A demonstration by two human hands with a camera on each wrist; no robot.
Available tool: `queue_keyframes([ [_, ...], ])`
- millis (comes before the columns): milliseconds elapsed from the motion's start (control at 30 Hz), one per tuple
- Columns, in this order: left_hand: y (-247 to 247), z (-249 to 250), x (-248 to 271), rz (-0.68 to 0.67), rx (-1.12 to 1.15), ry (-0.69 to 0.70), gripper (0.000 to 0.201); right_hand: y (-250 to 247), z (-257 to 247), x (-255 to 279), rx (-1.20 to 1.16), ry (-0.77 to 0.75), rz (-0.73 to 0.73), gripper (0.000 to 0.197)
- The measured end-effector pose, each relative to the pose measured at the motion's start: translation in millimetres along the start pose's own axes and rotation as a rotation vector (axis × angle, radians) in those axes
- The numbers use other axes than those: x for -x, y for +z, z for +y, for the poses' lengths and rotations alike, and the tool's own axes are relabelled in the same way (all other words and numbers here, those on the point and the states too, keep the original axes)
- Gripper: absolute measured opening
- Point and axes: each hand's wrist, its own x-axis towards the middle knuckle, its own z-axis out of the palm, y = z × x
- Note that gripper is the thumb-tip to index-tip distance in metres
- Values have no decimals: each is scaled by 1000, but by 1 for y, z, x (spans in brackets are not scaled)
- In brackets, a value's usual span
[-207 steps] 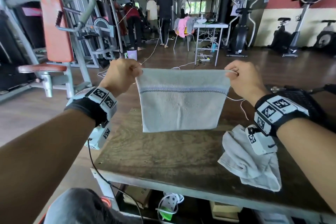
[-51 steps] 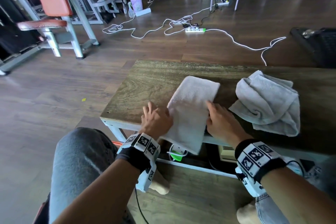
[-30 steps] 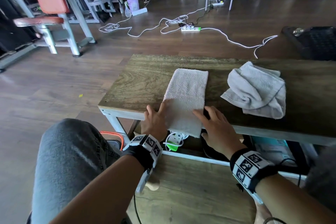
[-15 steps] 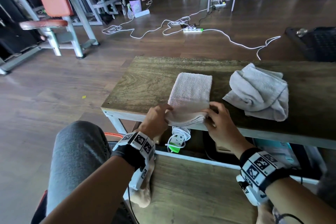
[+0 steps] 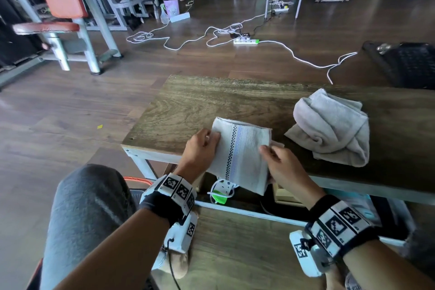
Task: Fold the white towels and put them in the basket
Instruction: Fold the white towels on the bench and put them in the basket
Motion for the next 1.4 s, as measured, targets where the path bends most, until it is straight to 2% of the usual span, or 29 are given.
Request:
queue_keyframes([
  [100, 10, 11, -18, -19, -30, -35, 38, -2, -1, -5, -111, 103, 55, 34],
  [200, 19, 17, -28, -132, -13, -102, 40, -5, -5, -8, -319, 244, 63, 29],
  [267, 25, 17, -31, -184, -78, -103, 35, -6, -6, -9, -427, 312, 32, 25],
  [367, 30, 18, -31, -163, -151, -84, 28, -7, -7, -8, -497, 336, 31, 18],
  [433, 35, 19, -30, -162, -177, -77, 26, -9, 0, -7, -397, 305, 80, 17],
  [600, 41, 20, -42, -139, -199, 76, 26, -18, 21, -13, 223, 5, 330, 29],
  [667, 40, 28, -49, -109, -185, 99, 29, -21, 29, -17, 364, -122, 260, 44],
  [733, 39, 38, -49, -24, -235, 147, 28, -22, 35, -19, 477, -200, 143, 42],
  [800, 40, 42, -42, 39, -369, 231, 23, -21, 38, -18, 517, -188, 100, 44],
  [967, 40, 27, -21, -186, -710, 301, 40, -18, 24, -12, 607, -142, 199, 37],
  [1033, 37, 22, -27, -240, -762, 319, 41, -16, 21, -10, 596, -118, 205, 38],
  [1133, 36, 25, -29, -316, -702, 260, 45, -13, 20, -7, 601, -141, 214, 35],
  [1167, 37, 27, -25, -315, -654, 249, 50, -14, 19, -7, 599, -147, 215, 33],
  [1233, 41, 29, -11, -324, -600, 273, 72, -16, 19, -10, 603, -152, 220, 29],
  [1300, 45, 26, 7, -375, -687, 362, 96, -18, 21, -14, 622, -182, 246, 27],
  [1400, 46, 16, 9, -406, -826, 464, 98, -19, 24, -15, 633, -223, 271, 23],
])
